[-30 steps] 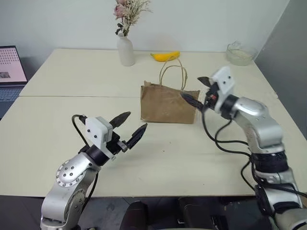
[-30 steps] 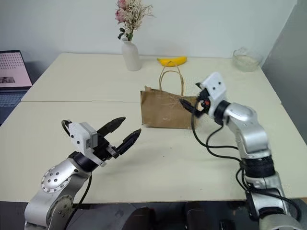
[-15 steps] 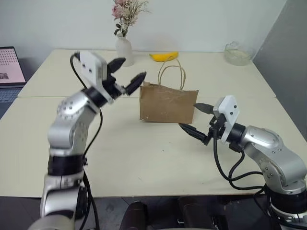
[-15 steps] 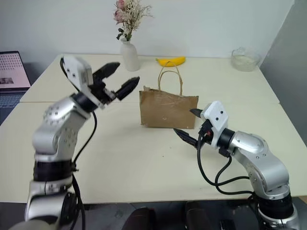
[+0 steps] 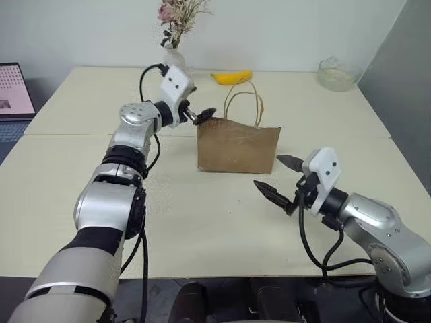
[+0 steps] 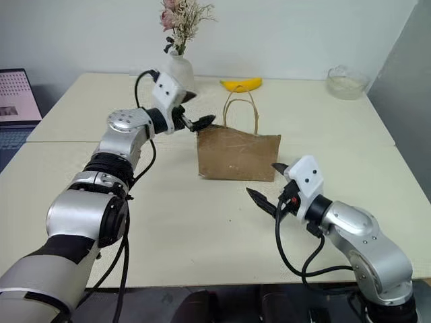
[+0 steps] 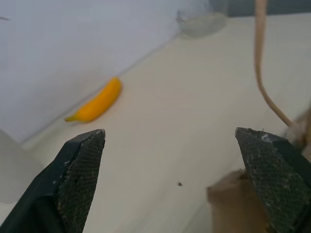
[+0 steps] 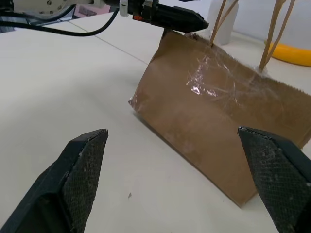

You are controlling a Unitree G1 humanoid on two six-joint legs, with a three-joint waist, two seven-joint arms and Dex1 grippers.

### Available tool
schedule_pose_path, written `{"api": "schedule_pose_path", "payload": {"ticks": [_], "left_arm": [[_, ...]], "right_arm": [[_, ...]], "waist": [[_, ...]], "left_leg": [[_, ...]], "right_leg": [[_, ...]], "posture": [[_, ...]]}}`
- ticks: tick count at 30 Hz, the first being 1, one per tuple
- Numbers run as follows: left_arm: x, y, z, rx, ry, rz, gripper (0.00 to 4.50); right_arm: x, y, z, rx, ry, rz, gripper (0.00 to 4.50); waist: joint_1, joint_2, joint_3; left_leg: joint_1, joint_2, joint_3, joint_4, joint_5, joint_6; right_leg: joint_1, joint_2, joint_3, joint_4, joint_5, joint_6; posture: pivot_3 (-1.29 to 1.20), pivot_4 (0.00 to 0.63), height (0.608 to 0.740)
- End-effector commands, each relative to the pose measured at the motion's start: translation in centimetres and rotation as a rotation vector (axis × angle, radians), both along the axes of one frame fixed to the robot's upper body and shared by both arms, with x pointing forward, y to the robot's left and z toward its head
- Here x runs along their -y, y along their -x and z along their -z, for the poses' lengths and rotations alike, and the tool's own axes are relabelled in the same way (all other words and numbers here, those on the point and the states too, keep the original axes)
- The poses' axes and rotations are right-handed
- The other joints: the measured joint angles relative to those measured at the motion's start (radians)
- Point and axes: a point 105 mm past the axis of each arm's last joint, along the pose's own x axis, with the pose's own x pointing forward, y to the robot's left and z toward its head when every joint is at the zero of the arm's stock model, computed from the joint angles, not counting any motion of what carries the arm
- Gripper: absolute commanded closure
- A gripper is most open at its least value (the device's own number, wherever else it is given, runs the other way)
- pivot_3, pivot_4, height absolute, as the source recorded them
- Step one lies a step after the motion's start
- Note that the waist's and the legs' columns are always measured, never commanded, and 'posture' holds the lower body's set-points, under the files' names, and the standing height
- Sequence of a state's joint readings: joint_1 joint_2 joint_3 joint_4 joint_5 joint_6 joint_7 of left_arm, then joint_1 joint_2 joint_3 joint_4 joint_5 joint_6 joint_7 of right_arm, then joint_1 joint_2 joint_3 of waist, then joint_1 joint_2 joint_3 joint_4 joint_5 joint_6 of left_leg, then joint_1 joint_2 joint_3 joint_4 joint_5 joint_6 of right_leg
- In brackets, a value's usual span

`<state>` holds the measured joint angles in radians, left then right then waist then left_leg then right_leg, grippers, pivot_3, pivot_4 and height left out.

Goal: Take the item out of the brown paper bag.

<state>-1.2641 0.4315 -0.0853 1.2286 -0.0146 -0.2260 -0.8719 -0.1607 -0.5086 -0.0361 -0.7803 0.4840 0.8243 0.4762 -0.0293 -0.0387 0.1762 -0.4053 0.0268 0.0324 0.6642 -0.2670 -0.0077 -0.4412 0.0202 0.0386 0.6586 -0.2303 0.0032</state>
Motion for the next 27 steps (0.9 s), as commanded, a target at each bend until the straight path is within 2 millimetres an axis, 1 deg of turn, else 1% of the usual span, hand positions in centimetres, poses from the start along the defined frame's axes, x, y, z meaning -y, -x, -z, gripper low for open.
{"api": "schedule_pose_path", "payload": {"ticks": [1,6,11,15,19,24,27], "left_arm": [[0.3,0.6,-0.8,0.007,-0.079,0.077,0.01],[0.1,1.9,0.0,-0.114,-0.127,0.208,0.01],[-0.5,3.0,1.0,-0.203,-0.158,0.286,0.01],[-0.6,3.7,1.4,-0.238,-0.157,0.330,0.01],[-0.8,3.9,1.6,-0.250,-0.150,0.339,0.01],[-0.8,3.5,1.2,-0.211,-0.114,0.305,0.01],[-0.4,2.6,-0.3,-0.131,-0.045,0.247,0.64]], "right_arm": [[0.3,1.1,-1.3,0.048,-0.007,-0.016,0.00],[0.6,1.9,-0.8,0.012,-0.002,-0.047,0.00],[0.7,1.8,-0.6,0.001,0.007,-0.060,0.00],[0.7,1.6,-0.4,-0.001,0.011,-0.064,0.00],[0.8,1.5,-0.3,0.000,0.016,-0.065,0.00],[1.0,1.2,-0.3,0.006,0.015,-0.058,0.00],[1.1,1.1,-0.4,0.006,0.016,-0.058,0.00]], "waist": [[0.000,0.000,0.000],[0.000,0.000,0.000],[0.000,0.000,0.000],[0.000,0.000,0.000],[0.000,0.000,0.000],[0.000,0.000,0.000],[0.001,0.000,0.000]], "left_leg": [[0.000,0.000,0.000,0.000,0.000,0.000],[0.002,0.000,0.000,0.001,0.000,0.000],[0.004,-0.001,0.000,0.002,0.000,0.000],[0.004,0.000,0.000,0.002,0.000,0.000],[0.003,0.000,0.000,0.002,0.000,0.000],[0.004,0.000,0.000,0.002,0.000,0.000],[0.004,0.000,0.000,0.002,0.000,0.000]], "right_leg": [[0.000,0.000,0.000,0.000,0.000,0.000],[0.002,0.000,0.000,0.002,0.000,0.000],[0.003,0.000,0.000,0.004,0.000,0.000],[0.003,0.000,0.000,0.004,0.000,0.000],[0.003,0.000,0.000,0.004,0.000,0.000],[0.003,0.000,0.000,0.005,0.000,0.000],[0.003,0.000,0.000,0.005,0.000,0.000]], "posture": [[0.00,0.150,0.740],[0.00,0.150,0.740],[0.00,0.150,0.740],[0.00,0.150,0.740],[0.00,0.150,0.740],[0.00,0.150,0.740],[0.00,0.150,0.740]]}}
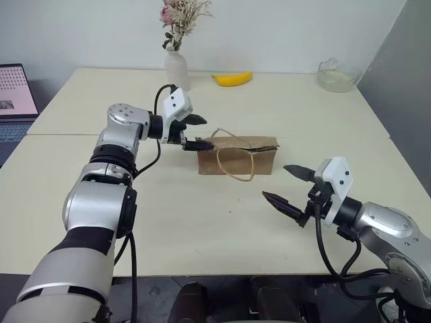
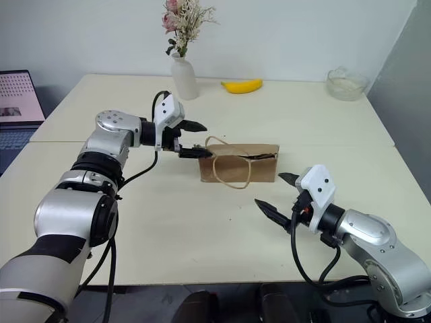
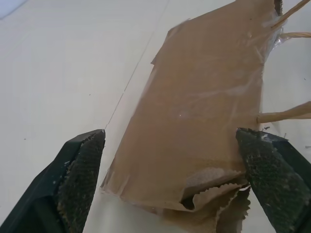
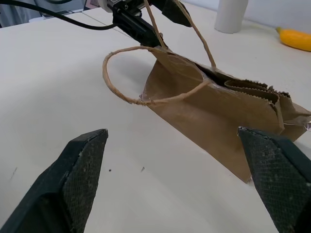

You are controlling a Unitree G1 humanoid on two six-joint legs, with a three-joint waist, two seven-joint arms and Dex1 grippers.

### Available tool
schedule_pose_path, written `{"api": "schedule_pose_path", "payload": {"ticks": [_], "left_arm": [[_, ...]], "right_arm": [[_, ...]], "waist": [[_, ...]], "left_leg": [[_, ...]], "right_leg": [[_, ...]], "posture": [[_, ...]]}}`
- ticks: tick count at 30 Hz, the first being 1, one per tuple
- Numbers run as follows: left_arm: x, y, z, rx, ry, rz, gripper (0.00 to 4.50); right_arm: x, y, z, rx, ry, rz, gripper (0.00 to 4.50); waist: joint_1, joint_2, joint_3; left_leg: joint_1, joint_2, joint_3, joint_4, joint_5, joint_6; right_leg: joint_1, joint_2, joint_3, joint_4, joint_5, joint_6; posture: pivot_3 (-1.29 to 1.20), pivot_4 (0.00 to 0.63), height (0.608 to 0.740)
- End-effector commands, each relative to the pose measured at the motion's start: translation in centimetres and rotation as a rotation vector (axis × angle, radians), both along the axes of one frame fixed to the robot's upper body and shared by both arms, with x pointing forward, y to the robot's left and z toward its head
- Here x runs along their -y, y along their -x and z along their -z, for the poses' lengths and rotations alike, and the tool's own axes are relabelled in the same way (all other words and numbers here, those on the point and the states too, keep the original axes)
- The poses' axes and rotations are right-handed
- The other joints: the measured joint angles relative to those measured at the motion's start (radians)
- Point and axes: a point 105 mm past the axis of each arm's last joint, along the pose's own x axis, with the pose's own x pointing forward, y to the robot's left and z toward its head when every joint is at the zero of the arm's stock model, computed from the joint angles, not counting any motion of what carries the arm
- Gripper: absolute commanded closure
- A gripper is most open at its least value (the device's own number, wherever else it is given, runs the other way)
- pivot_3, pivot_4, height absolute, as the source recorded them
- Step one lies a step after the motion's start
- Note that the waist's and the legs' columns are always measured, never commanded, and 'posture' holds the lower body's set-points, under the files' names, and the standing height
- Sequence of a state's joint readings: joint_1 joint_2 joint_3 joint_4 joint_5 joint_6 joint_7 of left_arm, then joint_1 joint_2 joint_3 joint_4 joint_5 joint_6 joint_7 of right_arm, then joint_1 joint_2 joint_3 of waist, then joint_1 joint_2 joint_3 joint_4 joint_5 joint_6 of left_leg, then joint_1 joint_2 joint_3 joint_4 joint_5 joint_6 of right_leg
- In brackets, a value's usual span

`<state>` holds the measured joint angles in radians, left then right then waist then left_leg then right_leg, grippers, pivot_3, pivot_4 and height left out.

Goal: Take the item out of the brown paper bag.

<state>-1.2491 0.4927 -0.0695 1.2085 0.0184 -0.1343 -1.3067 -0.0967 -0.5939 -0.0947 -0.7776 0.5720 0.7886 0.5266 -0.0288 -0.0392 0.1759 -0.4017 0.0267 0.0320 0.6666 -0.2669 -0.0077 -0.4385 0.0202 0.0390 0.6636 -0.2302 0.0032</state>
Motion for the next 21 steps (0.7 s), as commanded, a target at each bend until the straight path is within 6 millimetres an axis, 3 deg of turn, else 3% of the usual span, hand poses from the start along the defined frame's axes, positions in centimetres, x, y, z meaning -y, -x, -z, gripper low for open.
{"api": "schedule_pose_path", "payload": {"ticks": [1,6,11,14,21], "left_arm": [[0.5,-1.0,-2.9,0.124,0.097,-0.066,0.94],[0.2,-2.3,-6.0,0.214,0.253,-0.192,2.60],[-0.5,-3.2,-6.7,0.302,0.257,-0.300,4.30],[-0.4,-3.7,-6.3,0.339,0.200,-0.343,4.45],[1.4,-3.7,-3.0,0.291,0.068,-0.291,4.45]], "right_arm": [[-0.1,0.2,-0.8,0.043,0.000,-0.019,0.00],[-0.1,0.2,-0.7,0.041,0.003,-0.017,0.00],[-0.1,0.2,-0.7,0.042,0.004,-0.013,0.00],[-0.1,0.2,-0.8,0.044,0.004,-0.013,0.00],[-0.4,0.1,-1.0,0.051,0.000,-0.017,0.00]], "waist": [[0.000,0.000,0.000],[0.000,0.000,0.000],[0.000,0.000,0.000],[0.000,0.000,0.000],[0.001,0.000,0.000]], "left_leg": [[0.000,0.000,0.000,0.000,0.000,0.000],[0.000,0.000,0.000,0.001,0.000,0.000],[0.000,0.000,0.000,0.001,0.000,0.000],[0.000,0.000,0.000,0.001,0.000,0.000],[0.000,0.000,0.000,0.002,0.000,0.000]], "right_leg": [[0.000,0.000,0.000,0.000,0.000,0.000],[0.000,0.000,0.000,0.000,0.000,0.000],[0.000,0.000,0.000,0.001,0.000,0.000],[0.000,0.000,0.000,0.001,0.000,0.000],[0.000,0.000,0.000,0.001,0.000,0.000]], "posture": [[0.00,0.150,0.740],[0.00,0.150,0.740],[0.00,0.150,0.740],[0.00,0.150,0.740],[0.00,0.150,0.740]]}}
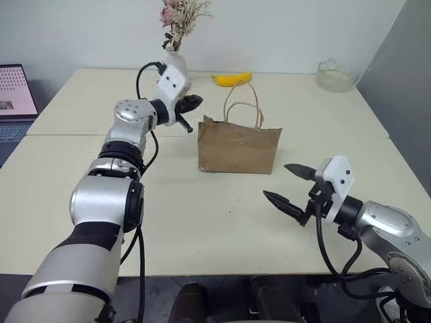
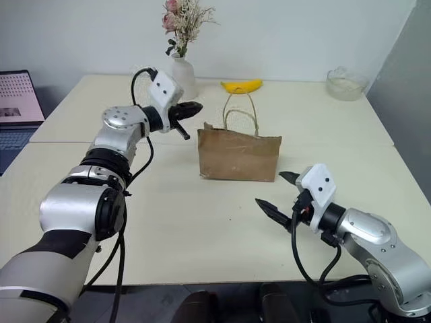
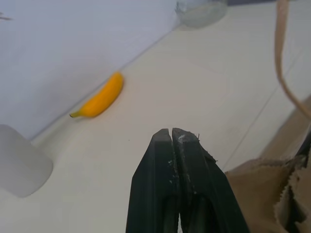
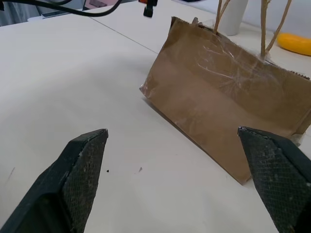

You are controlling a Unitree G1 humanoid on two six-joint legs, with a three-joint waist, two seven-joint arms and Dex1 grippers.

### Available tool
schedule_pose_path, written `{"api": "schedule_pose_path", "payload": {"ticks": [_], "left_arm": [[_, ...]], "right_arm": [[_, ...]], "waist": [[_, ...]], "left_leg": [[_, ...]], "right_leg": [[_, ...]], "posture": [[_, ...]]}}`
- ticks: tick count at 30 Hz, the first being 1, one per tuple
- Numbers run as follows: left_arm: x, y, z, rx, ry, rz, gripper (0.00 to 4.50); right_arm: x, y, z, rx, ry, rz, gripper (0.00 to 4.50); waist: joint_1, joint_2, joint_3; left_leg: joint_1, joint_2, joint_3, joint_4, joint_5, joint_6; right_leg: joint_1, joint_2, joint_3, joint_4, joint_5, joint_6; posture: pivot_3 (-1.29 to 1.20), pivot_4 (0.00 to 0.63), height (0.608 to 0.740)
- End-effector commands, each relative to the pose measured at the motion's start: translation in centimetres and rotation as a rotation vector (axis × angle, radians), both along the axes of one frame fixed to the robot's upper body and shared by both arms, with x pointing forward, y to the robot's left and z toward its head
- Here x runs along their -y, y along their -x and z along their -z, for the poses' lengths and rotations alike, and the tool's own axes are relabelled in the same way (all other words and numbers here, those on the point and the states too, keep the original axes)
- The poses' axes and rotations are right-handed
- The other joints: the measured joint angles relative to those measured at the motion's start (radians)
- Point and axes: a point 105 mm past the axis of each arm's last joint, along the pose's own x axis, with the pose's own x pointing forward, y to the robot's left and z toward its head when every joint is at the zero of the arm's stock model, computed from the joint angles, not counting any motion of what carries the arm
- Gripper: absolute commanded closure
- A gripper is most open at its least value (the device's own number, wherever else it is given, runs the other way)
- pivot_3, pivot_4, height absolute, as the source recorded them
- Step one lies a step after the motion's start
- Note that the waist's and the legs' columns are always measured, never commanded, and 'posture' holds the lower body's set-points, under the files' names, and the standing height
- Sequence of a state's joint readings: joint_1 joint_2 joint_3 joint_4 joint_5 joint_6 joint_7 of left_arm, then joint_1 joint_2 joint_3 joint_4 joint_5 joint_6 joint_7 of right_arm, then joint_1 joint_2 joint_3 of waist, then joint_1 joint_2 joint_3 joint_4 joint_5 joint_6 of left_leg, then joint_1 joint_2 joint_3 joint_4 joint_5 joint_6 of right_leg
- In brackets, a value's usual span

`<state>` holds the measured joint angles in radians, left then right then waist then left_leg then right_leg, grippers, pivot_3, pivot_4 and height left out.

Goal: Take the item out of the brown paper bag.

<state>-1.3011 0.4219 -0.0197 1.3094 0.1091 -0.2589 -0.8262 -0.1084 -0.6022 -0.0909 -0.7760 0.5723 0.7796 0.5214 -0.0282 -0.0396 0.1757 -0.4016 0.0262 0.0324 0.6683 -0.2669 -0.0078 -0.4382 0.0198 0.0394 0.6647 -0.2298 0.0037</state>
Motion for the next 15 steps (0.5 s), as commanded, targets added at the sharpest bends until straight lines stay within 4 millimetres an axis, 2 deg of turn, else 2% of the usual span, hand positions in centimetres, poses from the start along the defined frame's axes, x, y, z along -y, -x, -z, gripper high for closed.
{"api": "schedule_pose_path", "payload": {"ticks": [1,7,15], "left_arm": [[1.5,0.3,-0.6,0.016,-0.012,0.070,4.45],[2.0,1.6,0.9,-0.071,-0.044,0.205,4.45],[0.1,4.1,3.0,-0.259,-0.133,0.370,4.45]], "right_arm": [[-0.4,0.2,-0.7,0.033,-0.005,-0.016,0.00],[0.0,0.5,-0.8,0.040,-0.002,0.000,0.00],[0.3,1.0,-0.8,0.041,0.008,-0.007,0.00]], "waist": [[0.000,0.000,0.000],[-0.003,0.000,0.000],[-0.003,0.000,0.000]], "left_leg": [[0.000,0.000,0.000,0.000,0.000,0.000],[0.000,0.000,0.000,0.000,0.000,0.000],[0.001,0.000,0.000,0.001,0.000,0.000]], "right_leg": [[0.000,0.000,0.000,0.000,0.000,0.000],[0.000,0.001,0.000,0.001,0.000,0.000],[0.000,0.001,0.000,0.002,0.000,0.000]], "posture": [[0.00,0.150,0.740],[0.00,0.150,0.740],[0.00,0.150,0.740]]}}
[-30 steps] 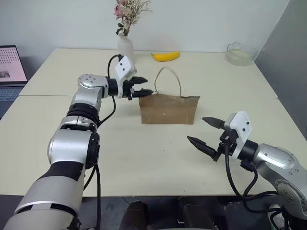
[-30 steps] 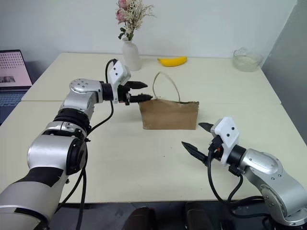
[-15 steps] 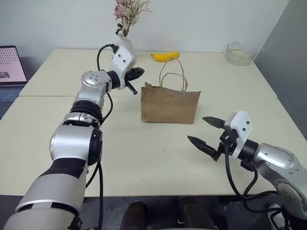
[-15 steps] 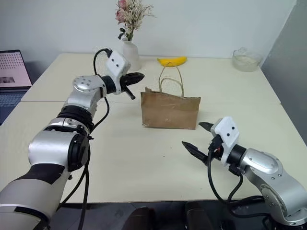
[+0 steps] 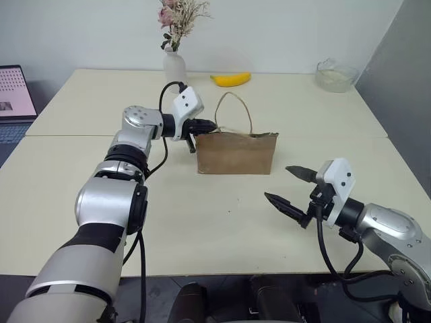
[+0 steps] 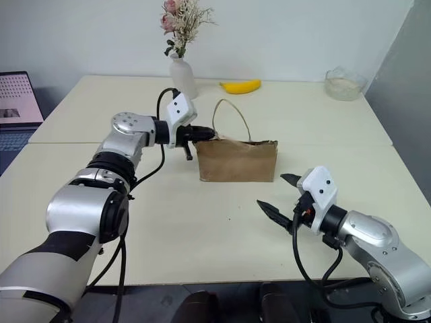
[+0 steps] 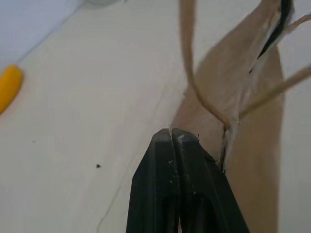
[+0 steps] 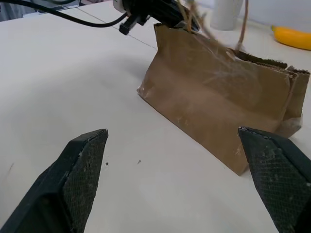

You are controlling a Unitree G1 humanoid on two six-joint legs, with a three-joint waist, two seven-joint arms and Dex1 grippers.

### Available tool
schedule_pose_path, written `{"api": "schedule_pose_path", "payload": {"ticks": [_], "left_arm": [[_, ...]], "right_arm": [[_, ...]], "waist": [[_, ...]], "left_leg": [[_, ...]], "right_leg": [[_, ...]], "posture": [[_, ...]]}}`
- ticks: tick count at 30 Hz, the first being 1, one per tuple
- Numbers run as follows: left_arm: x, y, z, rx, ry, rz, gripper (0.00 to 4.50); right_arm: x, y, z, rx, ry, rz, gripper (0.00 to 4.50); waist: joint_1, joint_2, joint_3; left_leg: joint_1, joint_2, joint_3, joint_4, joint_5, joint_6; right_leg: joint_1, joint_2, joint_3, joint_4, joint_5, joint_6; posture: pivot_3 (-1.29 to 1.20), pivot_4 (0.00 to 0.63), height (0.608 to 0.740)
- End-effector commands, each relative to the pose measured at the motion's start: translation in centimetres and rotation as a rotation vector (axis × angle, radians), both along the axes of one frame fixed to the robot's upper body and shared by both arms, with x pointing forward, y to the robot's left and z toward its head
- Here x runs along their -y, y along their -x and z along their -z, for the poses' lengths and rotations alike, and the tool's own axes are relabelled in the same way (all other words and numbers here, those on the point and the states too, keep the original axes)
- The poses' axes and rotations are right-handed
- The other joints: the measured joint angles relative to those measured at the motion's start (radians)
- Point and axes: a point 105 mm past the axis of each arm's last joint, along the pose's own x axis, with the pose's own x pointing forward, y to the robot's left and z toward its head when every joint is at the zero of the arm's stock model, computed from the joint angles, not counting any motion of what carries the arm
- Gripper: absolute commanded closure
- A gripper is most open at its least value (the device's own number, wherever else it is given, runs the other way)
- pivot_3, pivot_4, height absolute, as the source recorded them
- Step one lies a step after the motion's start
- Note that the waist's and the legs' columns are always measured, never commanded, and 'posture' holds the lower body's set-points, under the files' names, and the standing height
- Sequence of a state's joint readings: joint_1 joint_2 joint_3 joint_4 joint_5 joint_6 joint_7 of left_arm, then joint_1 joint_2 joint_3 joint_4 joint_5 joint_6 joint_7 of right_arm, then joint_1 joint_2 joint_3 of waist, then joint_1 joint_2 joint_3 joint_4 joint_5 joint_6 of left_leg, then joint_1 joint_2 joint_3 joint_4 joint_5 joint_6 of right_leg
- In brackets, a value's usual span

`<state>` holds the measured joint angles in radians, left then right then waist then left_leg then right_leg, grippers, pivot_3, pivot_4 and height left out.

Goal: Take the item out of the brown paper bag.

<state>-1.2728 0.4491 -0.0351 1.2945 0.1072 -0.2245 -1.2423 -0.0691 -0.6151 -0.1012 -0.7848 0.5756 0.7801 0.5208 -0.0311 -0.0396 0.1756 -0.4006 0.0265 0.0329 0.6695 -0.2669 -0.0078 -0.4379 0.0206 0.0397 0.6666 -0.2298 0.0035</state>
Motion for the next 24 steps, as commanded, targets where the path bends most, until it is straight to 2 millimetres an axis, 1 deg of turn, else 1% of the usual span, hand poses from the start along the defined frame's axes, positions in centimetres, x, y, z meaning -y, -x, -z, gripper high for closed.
{"api": "schedule_pose_path", "payload": {"ticks": [1,5,10,13,17,20,22,24], "left_arm": [[-0.7,1.2,0.3,-0.055,-0.035,0.083,4.45],[-0.2,2.8,0.4,-0.153,0.020,0.198,4.45],[0.6,5.0,1.6,-0.209,0.024,0.315,4.45],[1.0,6.9,2.1,-0.238,0.038,0.358,4.45],[1.1,10.9,2.8,-0.307,0.065,0.406,4.45],[0.3,11.7,2.6,-0.274,0.088,0.326,4.45],[0.0,11.5,1.7,-0.205,0.111,0.253,4.45],[-0.6,11.9,1.1,-0.084,0.068,0.241,4.06]], "right_arm": [[-0.1,0.6,-1.5,0.071,0.001,-0.026,0.00],[0.4,0.5,-1.7,0.087,0.015,-0.029,0.00],[1.9,0.5,-2.0,0.085,0.043,-0.029,0.00],[2.4,0.7,-2.2,0.075,0.058,-0.043,0.00],[2.5,0.6,-2.4,0.071,0.072,-0.061,0.00],[1.9,0.7,-2.2,0.050,0.065,-0.098,0.00],[1.6,1.0,-2.0,0.034,0.067,-0.122,0.00],[1.3,1.3,-1.7,0.011,0.068,-0.147,0.00]], "waist": [[0.000,0.000,0.000],[0.001,0.000,0.000],[0.001,0.000,0.000],[-0.001,0.000,0.000],[-0.005,0.000,0.000],[-0.004,0.000,0.000],[-0.001,0.000,0.000],[0.000,0.000,0.000]], "left_leg": [[0.000,0.000,0.000,0.000,0.000,0.000],[0.000,0.000,-0.001,0.003,0.000,0.000],[0.000,0.000,0.000,0.008,0.000,0.000],[0.001,0.001,0.000,0.008,0.000,0.000],[0.002,0.002,0.000,0.008,0.000,0.000],[0.003,0.003,0.000,0.008,0.000,0.000],[0.003,0.003,-0.001,0.008,0.000,0.000],[0.003,0.002,-0.001,0.009,0.000,0.000]], "right_leg": [[0.000,0.000,0.000,0.000,0.000,0.000],[0.000,0.000,0.000,0.002,0.000,0.000],[0.001,0.000,0.001,0.007,0.000,0.000],[0.001,0.000,0.001,0.009,0.000,0.000],[0.000,-0.001,0.003,0.011,-0.001,-0.001],[0.000,-0.001,0.002,0.012,-0.001,-0.001],[0.000,-0.001,0.001,0.013,-0.001,-0.001],[0.000,-0.001,0.001,0.013,-0.001,-0.001]], "posture": [[0.00,0.150,0.740],[0.00,0.150,0.740],[0.00,0.150,0.740],[0.00,0.150,0.740],[0.00,0.150,0.740],[0.00,0.150,0.740],[0.00,0.150,0.740],[0.00,0.150,0.740]]}}
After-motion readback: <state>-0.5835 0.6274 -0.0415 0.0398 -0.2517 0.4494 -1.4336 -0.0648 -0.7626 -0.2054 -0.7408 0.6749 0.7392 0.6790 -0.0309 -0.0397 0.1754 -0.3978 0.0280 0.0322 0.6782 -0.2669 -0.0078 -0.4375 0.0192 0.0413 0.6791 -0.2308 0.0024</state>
